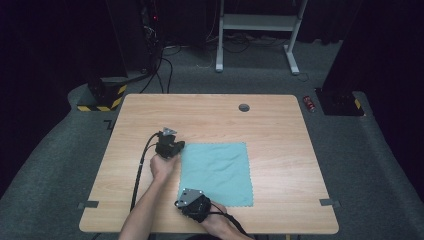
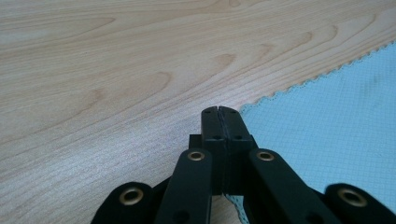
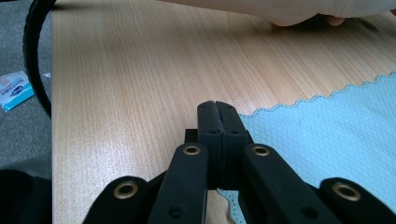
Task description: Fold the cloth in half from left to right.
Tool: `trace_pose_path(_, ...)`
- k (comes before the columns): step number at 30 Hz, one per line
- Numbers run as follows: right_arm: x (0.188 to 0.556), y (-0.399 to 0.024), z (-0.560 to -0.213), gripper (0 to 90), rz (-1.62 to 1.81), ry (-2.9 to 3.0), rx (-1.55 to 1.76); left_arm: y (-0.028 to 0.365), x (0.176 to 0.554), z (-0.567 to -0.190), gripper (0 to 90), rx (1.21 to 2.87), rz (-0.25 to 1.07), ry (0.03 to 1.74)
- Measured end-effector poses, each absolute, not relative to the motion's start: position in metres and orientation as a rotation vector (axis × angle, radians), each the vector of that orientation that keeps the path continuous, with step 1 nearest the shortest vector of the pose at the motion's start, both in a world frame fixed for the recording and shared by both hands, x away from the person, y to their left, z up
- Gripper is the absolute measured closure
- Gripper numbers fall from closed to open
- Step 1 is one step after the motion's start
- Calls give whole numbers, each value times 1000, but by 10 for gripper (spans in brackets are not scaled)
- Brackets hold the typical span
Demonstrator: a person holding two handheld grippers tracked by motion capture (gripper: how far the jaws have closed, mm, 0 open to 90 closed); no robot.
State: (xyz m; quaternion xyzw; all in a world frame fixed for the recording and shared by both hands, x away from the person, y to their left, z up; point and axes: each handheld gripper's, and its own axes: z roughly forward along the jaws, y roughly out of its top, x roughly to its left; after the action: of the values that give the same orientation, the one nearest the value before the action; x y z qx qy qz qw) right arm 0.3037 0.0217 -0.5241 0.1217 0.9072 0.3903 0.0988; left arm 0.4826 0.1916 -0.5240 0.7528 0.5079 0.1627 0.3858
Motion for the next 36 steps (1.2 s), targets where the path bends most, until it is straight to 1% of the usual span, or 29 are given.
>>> trace_pose_path(8, 304, 12, -519, 900, 1218, 2672, 392, 198, 481, -514, 900, 1821, 365, 1291)
trace_pose_path(21, 303, 12, -507, 900, 1242, 2658, 374, 204, 481, -508, 900, 1792, 345, 1292)
trace_pose_path(28, 304, 12, -502, 900, 1257, 2656, 377, 207, 481, -508, 900, 1794, 346, 1298)
trace_pose_path(31, 304, 13, -501, 900, 1256, 2658, 379, 206, 485, -505, 900, 1848, 355, 1287)
trace_pose_path(33, 304, 13, -500, 900, 1258, 2653, 374, 205, 485, -498, 900, 1827, 348, 1272)
trace_pose_path(36, 306, 12, -497, 900, 1272, 2651, 385, 201, 488, -494, 900, 1876, 376, 1253)
